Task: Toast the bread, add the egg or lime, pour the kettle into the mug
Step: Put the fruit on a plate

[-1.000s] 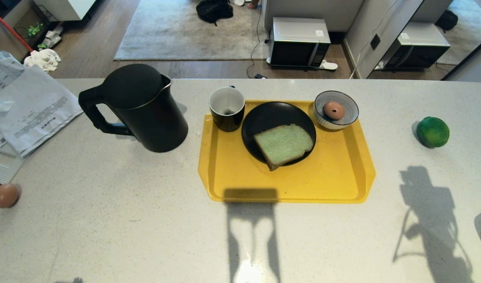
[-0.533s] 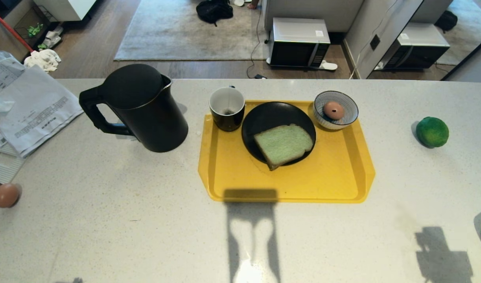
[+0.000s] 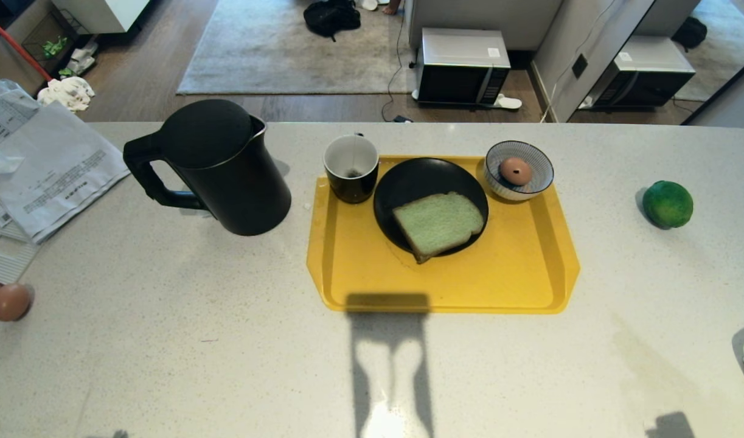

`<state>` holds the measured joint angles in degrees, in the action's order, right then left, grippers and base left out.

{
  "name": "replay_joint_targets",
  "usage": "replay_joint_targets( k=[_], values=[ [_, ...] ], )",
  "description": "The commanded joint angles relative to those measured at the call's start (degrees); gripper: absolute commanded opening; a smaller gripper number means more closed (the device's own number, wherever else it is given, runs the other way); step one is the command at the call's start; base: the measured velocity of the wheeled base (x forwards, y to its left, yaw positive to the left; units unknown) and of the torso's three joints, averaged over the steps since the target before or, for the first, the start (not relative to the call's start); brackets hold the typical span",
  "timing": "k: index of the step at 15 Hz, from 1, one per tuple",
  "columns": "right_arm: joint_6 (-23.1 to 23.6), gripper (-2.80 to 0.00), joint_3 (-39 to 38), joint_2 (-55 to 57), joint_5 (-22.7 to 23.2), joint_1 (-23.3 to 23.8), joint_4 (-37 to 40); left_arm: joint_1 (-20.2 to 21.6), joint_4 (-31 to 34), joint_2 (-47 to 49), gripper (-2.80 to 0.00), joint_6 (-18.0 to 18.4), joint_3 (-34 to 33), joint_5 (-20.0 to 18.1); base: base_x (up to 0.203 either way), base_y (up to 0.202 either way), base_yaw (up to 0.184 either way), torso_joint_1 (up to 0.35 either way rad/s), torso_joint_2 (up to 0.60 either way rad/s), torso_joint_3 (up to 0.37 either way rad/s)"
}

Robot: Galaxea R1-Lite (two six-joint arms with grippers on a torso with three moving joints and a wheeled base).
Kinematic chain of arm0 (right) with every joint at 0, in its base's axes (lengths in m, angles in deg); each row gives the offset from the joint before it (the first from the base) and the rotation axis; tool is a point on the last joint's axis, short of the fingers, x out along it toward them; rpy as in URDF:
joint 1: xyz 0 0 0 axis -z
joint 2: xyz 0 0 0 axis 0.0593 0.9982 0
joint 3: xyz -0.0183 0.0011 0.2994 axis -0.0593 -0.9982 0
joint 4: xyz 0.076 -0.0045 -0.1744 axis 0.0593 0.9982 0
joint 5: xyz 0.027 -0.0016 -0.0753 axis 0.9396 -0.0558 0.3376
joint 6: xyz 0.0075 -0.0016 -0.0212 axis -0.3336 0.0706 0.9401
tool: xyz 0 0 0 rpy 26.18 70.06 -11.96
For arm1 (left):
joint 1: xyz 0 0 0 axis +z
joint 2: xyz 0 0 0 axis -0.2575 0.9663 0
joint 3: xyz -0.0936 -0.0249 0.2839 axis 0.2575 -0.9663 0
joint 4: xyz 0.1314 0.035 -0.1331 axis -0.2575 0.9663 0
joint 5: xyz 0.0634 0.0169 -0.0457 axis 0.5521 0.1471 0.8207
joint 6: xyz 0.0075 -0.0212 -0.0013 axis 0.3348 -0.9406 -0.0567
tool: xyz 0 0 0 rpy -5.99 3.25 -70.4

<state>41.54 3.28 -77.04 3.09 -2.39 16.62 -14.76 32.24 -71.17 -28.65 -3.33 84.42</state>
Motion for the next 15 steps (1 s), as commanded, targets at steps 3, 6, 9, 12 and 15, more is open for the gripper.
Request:
replay_joint_targets(
  k=[3,6,9,12,15],
  values=[
    [-2.65,-2.8,0.09,-9.46,1.38,-0.57,3.07,0.02,-0.02,0.0,-2.8,0.01,0.01,0.07,0.0,0.0,0.0,0.0,0.0,0.0],
    [-3.52,-2.8,0.09,-9.46,1.14,-0.57,2.98,0.02,-0.02,0.0,-2.8,0.01,0.01,-0.02,0.0,0.0,0.0,0.0,0.0,0.0],
    [-3.2,-2.8,0.01,-9.46,1.05,-0.57,2.98,0.02,-0.02,0.0,-2.8,0.01,-0.06,-0.02,0.0,0.0,0.0,0.0,0.0,0.0],
    [-3.08,-2.8,0.0,-9.46,1.14,-0.57,2.92,0.02,-0.02,0.0,-2.8,0.01,0.01,0.06,0.0,0.0,0.0,0.0,0.0,0.0],
    [-3.08,-2.8,0.0,-9.46,0.96,-0.57,2.9,0.02,-0.02,0.0,-2.8,0.01,0.01,-0.02,0.0,0.0,0.0,0.0,0.0,0.0]
  ],
)
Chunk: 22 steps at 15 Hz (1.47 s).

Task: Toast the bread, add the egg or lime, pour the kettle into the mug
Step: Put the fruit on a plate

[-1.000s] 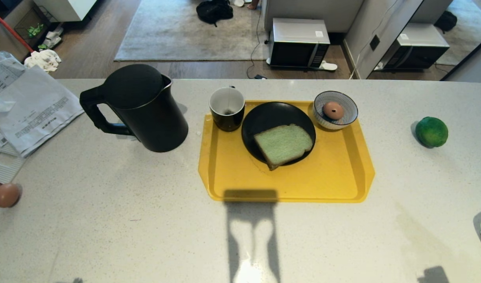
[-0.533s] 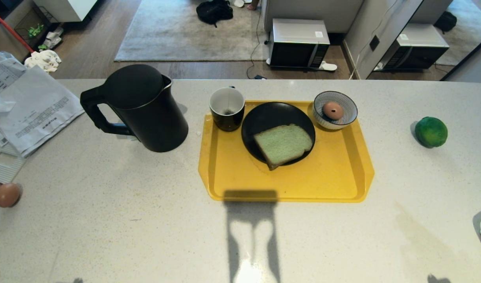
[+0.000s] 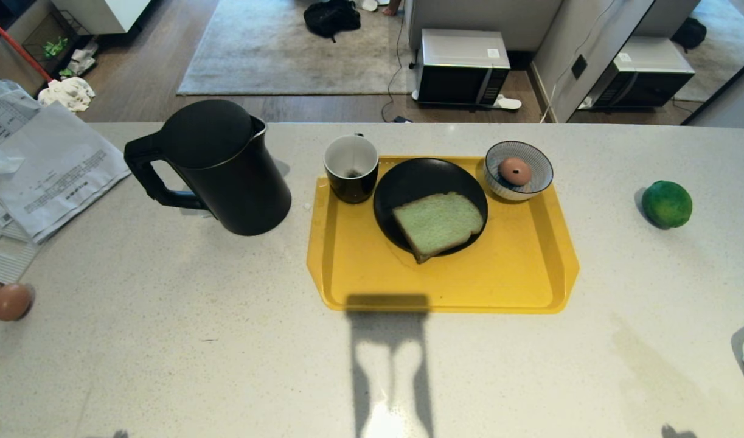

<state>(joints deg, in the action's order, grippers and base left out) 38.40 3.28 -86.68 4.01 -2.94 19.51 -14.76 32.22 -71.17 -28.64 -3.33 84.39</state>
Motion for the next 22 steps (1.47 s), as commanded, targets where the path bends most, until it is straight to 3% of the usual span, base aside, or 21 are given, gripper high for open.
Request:
replay_joint_targets(
  k=[1,22],
  values=[
    [-0.04,-2.8,0.0,0.18,0.05,-0.02,0.0,0.02,0.0,0.0,-2.8,0.01,0.01,0.08,0.0,0.0,0.0,0.0,0.0,0.0],
    [-0.12,-2.8,0.0,0.18,-0.13,-0.02,0.0,0.02,-0.09,0.0,-2.8,0.18,-0.04,0.09,0.0,0.0,0.0,0.0,0.0,0.0]
  ],
)
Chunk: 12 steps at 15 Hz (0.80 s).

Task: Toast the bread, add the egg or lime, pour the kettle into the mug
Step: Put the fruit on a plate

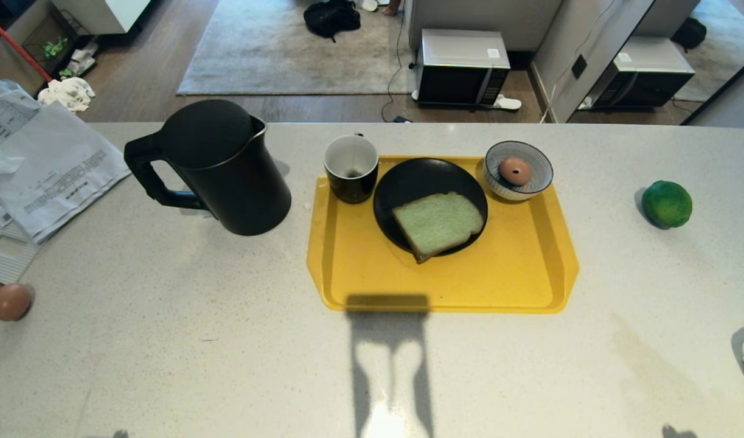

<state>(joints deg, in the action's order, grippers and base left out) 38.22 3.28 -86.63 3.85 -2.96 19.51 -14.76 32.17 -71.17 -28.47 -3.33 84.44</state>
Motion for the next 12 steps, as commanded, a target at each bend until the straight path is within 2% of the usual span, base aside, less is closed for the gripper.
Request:
replay_joint_targets(
  k=[1,7,12],
  values=[
    [0.06,-2.8,0.0,0.13,0.03,0.0,0.0,0.02,-0.05,0.0,-2.8,0.02,0.01,-0.05,0.0,0.0,0.0,0.0,0.0,0.0],
    [-0.12,-2.8,0.0,0.13,0.2,0.0,0.0,0.02,-0.05,0.0,-2.8,-0.07,0.01,-0.04,-0.175,0.0,0.001,0.002,0.0,0.0],
    [-0.21,-2.8,0.0,0.13,0.2,0.0,0.0,0.02,0.0,0.0,-2.8,-0.07,0.01,0.01,-0.012,0.0,0.0,-0.004,0.0,0.001]
  ],
)
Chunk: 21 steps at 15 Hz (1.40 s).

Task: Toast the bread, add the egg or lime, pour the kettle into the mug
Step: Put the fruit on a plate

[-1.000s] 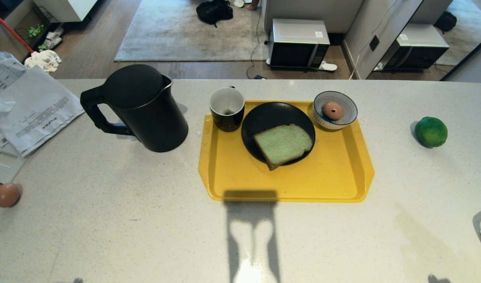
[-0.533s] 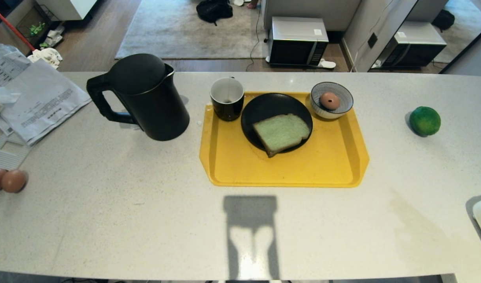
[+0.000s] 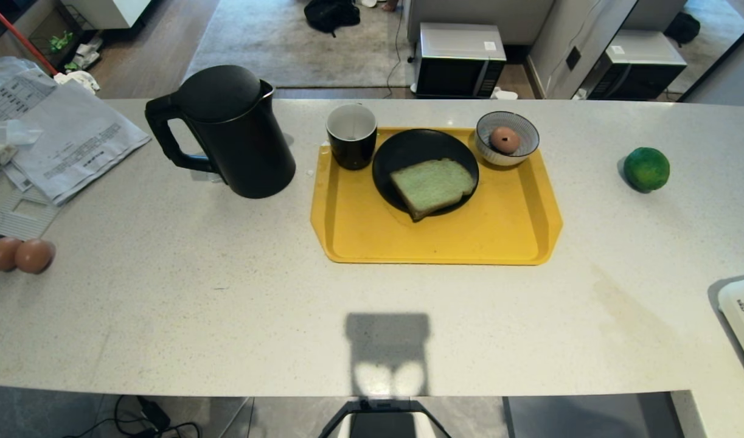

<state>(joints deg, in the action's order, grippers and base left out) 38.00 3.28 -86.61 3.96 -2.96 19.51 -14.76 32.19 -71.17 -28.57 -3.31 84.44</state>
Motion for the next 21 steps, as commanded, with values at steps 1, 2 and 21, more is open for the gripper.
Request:
replay_joint_targets(
  k=[1,2,21],
  values=[
    [0.01,-2.8,0.0,0.11,0.01,0.0,0.0,0.02,-0.06,0.0,-2.8,0.02,-0.01,-0.04,0.0,0.0,0.0,0.0,0.0,0.0],
    [0.01,-2.8,0.0,0.11,0.01,0.0,0.0,0.02,-0.07,0.0,-2.8,0.02,-0.01,0.04,0.0,0.0,0.0,0.0,0.0,0.0],
    [0.01,-2.8,0.0,0.11,0.01,0.0,0.0,0.02,0.02,0.0,-2.8,-0.06,-0.01,-0.04,0.001,0.007,-0.139,0.002,0.0,0.001]
  ],
)
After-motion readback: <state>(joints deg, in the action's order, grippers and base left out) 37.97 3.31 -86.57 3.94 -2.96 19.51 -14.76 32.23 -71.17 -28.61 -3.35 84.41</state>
